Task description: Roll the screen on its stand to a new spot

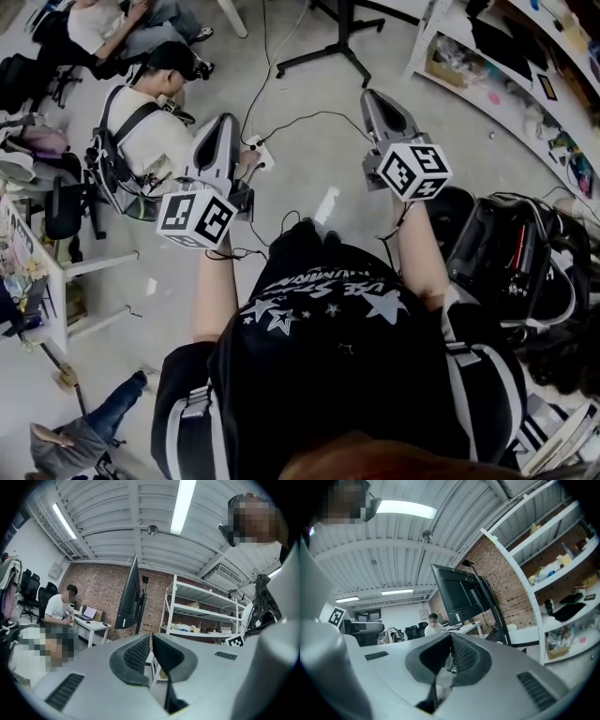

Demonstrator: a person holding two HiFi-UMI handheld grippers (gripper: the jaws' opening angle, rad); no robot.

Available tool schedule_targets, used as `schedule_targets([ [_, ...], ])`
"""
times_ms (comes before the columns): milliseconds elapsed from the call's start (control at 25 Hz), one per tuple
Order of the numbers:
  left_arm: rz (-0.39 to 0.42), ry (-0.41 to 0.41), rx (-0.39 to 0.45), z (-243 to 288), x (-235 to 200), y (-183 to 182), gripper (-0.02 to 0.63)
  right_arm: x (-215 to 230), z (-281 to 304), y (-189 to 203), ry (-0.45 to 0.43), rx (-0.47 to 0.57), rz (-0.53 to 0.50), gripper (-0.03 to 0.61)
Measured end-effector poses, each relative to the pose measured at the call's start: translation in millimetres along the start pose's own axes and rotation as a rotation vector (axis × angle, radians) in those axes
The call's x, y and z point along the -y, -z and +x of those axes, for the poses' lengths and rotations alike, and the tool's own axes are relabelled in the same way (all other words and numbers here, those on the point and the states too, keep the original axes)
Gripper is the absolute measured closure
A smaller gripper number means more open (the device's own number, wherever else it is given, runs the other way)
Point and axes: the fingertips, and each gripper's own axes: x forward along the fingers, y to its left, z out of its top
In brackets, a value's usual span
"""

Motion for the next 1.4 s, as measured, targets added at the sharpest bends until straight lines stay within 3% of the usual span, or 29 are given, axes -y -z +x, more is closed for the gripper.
schedule_targets([
  [360, -0.001, 0.035, 0.027, 63.0, -29.5, -11.1, 0.595, 25.0, 32.8, -8.3, 0.053, -0.008, -0.029, 0.572],
  [1080, -0.019, 0.127, 0.090, 219.4, -136.3, -72.4, 0.591, 42.5, 185.8, -71.0, 0.093, 0.047, -0.124, 0.572],
  [1400, -0.024, 0.174, 0.095, 272.1, -166.3, -85.2, 0.489, 50.2, 220.6, -70.8, 0.134, 0.046, -0.119, 0.572],
])
